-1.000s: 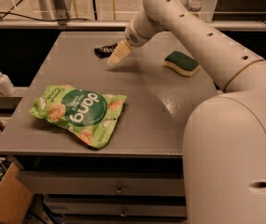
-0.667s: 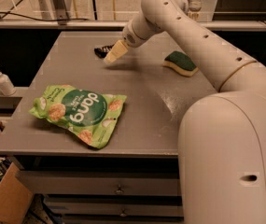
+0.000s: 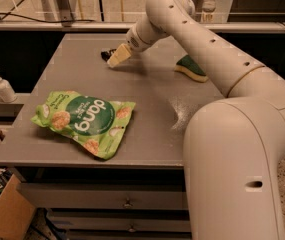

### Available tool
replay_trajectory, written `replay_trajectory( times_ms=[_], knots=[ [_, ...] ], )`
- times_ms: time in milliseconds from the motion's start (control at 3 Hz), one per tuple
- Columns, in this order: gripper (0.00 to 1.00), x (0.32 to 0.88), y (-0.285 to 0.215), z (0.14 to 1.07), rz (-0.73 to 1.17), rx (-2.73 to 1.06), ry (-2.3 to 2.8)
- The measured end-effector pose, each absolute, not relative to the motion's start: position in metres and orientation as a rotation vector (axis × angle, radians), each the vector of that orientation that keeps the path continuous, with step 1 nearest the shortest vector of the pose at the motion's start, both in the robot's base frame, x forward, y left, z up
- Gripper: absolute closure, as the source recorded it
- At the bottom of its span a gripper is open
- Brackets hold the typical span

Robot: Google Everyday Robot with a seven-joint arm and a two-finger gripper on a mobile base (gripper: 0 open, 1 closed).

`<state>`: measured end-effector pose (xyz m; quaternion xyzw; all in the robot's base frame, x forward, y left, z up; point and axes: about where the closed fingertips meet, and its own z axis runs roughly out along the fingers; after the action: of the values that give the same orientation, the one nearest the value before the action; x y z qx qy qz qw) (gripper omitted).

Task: Move rxbar chocolate near sponge

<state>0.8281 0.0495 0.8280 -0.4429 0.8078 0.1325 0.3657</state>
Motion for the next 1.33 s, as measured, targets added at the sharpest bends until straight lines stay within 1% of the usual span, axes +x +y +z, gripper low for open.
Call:
replay_trajectory(
  times_ms=[1000,1333],
  knots=[
    [0.87,0.825,0.045,0.8211,0.336,-1.116,2.119],
    [1.0,0.8249,0.045,0.8218,0.336,-1.116,2.119]
  ],
)
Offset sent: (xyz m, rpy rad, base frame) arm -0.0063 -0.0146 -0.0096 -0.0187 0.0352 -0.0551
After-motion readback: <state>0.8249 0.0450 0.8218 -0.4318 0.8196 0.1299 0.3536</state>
